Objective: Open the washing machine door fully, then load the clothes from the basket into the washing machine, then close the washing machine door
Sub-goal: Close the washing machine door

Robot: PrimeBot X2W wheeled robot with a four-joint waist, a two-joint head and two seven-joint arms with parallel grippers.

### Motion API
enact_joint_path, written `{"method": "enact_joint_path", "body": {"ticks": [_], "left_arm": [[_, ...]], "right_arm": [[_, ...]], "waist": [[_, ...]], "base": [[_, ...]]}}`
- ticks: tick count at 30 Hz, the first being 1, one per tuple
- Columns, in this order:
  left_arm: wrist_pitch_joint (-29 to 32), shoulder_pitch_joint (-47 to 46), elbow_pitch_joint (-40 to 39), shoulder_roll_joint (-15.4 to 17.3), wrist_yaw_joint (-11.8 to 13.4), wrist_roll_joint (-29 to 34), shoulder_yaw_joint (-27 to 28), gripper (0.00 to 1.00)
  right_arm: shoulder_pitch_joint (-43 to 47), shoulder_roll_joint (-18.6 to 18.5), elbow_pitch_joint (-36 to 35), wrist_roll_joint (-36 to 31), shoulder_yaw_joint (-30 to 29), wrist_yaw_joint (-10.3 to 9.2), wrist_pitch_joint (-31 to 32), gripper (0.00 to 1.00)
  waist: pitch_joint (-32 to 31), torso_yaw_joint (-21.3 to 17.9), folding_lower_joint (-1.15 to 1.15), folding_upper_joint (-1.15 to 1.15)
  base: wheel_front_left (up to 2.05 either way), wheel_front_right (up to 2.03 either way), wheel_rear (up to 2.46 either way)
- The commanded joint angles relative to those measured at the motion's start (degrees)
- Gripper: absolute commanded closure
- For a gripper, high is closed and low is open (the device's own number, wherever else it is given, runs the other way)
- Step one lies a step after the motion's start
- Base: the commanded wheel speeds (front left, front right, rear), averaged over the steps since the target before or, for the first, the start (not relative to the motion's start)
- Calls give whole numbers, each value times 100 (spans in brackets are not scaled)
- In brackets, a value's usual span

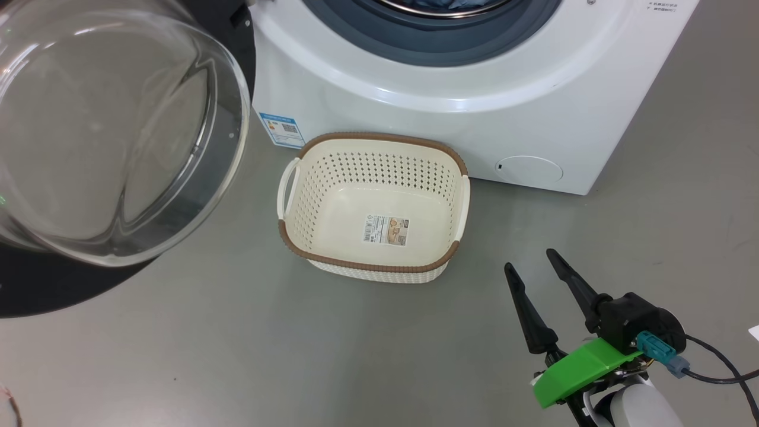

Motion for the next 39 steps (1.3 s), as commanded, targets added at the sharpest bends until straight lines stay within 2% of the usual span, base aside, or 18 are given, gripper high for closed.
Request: {"method": "enact_joint_path", "body": {"ticks": [1, 10, 21, 33, 39], "left_arm": [[71, -123, -105, 449, -18, -21, 57, 100], [1034, -14, -164, 457, -19, -324, -93, 100], [2368, 411, -742, 368, -19, -941, -27, 100], [3813, 1136, -1674, 2, -19, -1673, 93, 100], [4346, 1595, -2250, -236, -16, -1927, 81, 100]], "right_arm": [[-109, 36, -154, -4, 146, 9, 14, 0], [-76, 36, -121, 59, 126, 9, 0, 0], [-37, 36, -49, 145, 135, 9, -23, 0], [45, 36, 37, 282, 165, 9, -89, 0], [96, 36, 69, 336, 185, 9, -117, 0]], "waist": [[0, -6, 0, 0], [-39, 34, 0, 0], [-121, 55, 0, 0], [-309, 56, 0, 0], [-402, 63, 0, 0]], "base": [[0, 0, 0], [0, 0, 0], [0, 0, 0], [0, 0, 0], [0, 0, 0]]}}
